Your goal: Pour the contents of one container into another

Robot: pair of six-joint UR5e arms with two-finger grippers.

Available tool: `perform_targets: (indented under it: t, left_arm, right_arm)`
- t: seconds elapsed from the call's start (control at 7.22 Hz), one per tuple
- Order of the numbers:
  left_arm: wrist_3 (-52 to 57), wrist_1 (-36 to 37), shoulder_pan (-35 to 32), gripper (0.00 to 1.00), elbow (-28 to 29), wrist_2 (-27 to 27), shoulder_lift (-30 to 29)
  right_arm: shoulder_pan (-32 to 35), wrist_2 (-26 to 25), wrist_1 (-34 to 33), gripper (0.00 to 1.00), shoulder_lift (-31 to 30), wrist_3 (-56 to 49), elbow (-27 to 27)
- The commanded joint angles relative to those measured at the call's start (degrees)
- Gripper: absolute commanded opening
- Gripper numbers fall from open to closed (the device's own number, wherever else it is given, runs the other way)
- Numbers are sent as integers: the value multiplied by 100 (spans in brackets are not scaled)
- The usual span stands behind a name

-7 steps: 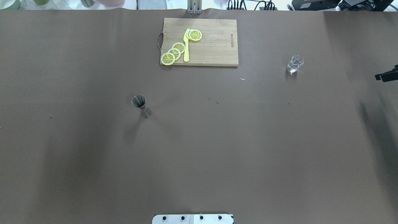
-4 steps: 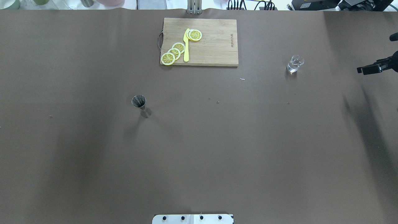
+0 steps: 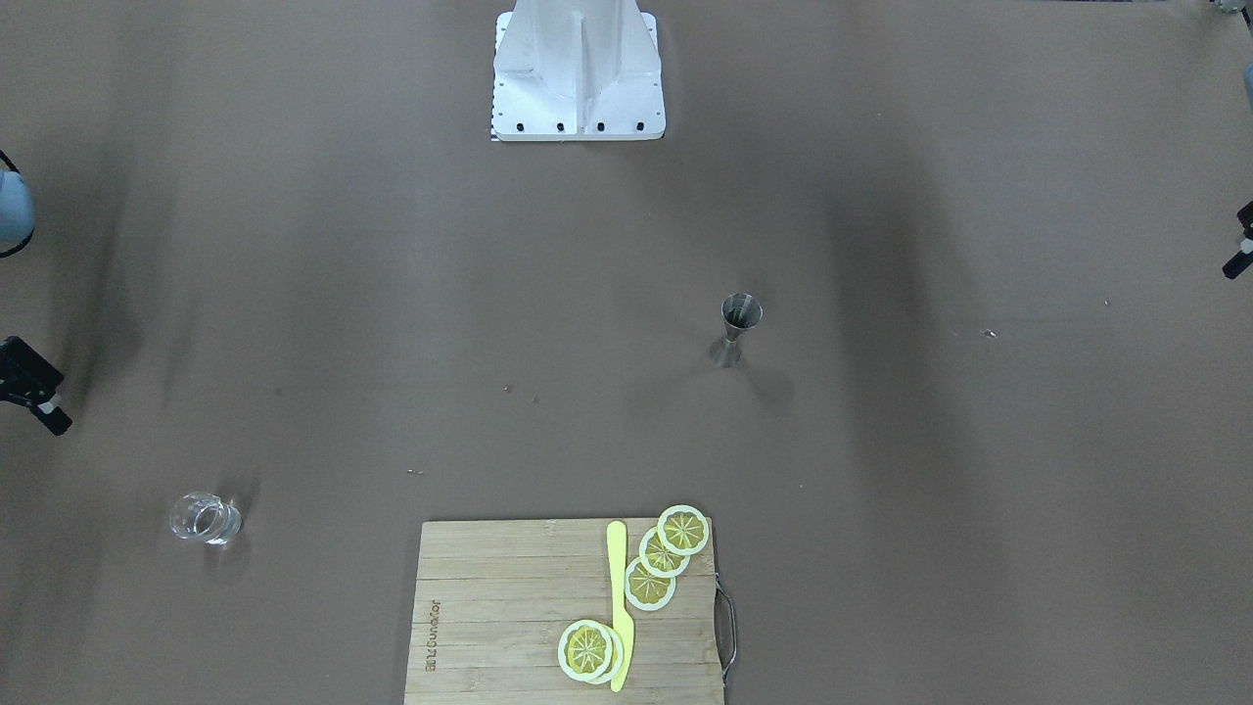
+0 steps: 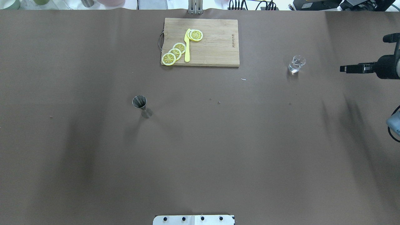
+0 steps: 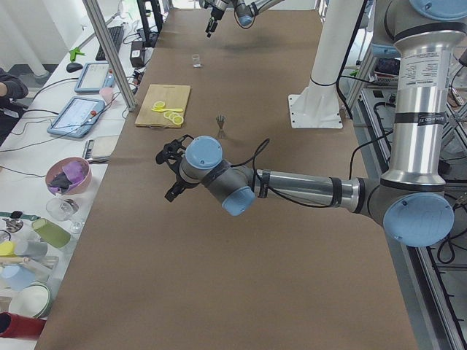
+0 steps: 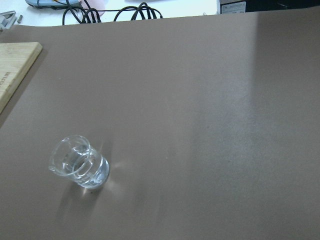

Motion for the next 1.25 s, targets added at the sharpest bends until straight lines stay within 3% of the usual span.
perform_targets:
  t: [0.0, 0.28, 0.55, 0.83, 1.11]
  left_arm:
    - [-1220, -1988, 914, 98, 164, 927, 43]
    - [-2365, -3416, 2275, 98, 183, 2404, 139]
    - [-3060, -4324, 3498, 98, 26, 3863, 402]
    - [-3239, -4416, 4623, 97, -763, 5383, 1059]
    - [-3545, -4512, 5380, 97, -802, 6658, 1107]
  right_arm:
    - [-125, 7, 288, 100, -111, 336, 37]
    - [-222, -81, 288, 100, -277, 440, 28]
    - [-231, -73, 332, 100, -339, 748, 37]
    - [-249, -142, 332, 100, -340, 217, 28]
    - [-354, -178, 419, 100, -523, 160, 2]
